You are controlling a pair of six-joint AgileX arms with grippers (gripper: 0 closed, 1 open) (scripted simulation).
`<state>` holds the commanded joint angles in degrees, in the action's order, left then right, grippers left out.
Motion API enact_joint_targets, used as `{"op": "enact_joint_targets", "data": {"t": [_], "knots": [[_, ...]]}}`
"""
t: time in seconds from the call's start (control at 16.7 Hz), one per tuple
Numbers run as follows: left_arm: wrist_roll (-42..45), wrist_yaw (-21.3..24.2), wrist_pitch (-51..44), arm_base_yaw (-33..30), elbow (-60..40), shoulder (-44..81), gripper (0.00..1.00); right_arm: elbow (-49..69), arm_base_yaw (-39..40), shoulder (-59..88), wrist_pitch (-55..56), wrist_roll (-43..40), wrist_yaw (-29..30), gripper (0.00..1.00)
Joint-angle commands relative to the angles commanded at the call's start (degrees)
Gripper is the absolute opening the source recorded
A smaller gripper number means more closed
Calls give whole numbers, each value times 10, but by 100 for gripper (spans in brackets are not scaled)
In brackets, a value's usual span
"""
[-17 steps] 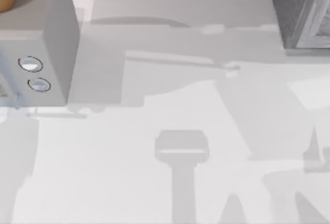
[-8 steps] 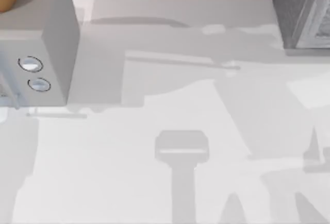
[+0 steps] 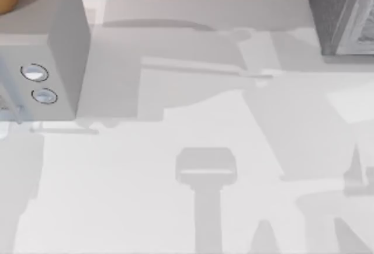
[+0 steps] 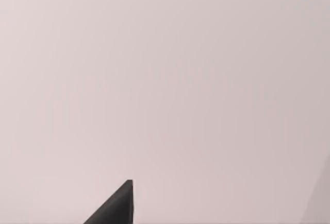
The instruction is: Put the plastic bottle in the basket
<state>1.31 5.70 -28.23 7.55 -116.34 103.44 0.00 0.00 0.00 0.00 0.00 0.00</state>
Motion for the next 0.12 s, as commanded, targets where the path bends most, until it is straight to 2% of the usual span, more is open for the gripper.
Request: {"op": "enact_joint_targets", "data": {"t": [0.12], "knots": [[0,0,0,0,0,0,100,0,0,0,0,0,0,100]]}}
